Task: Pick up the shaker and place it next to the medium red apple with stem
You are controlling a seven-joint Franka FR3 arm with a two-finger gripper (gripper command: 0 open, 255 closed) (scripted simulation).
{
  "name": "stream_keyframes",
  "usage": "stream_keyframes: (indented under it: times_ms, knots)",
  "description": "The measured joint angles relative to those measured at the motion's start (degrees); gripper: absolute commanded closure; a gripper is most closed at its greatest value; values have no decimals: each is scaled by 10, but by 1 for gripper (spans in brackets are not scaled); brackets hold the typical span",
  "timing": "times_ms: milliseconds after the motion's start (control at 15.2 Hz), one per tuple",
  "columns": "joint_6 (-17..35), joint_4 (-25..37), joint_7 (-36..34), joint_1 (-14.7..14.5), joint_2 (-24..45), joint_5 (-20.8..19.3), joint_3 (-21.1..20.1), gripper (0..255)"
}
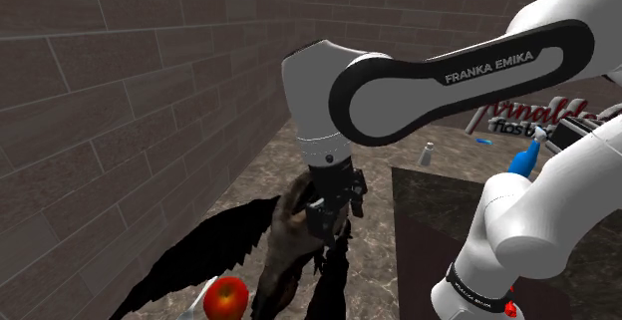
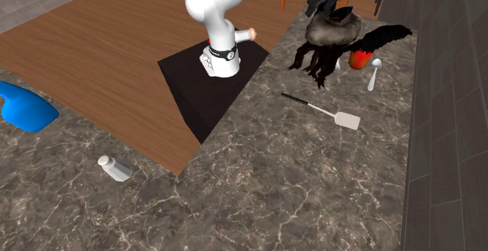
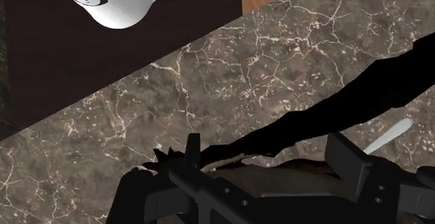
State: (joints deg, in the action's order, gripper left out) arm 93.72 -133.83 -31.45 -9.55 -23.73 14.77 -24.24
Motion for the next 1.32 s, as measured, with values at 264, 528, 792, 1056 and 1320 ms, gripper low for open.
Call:
stream_keyframes:
  times_ms: [264, 528, 792, 1056, 1320]
  knots:
    - [-41, -48, -3, -2, -21, 27, 7, 0]
    - [-251, -113, -6, 11, -28, 113, -19, 0]
    - [-236, -125, 12, -8, -53, 78, -29, 0]
    - [-173, -187, 62, -104, -112, 99, -61, 0]
    - [-111, -241, 107, -202, -181, 185, -113, 0]
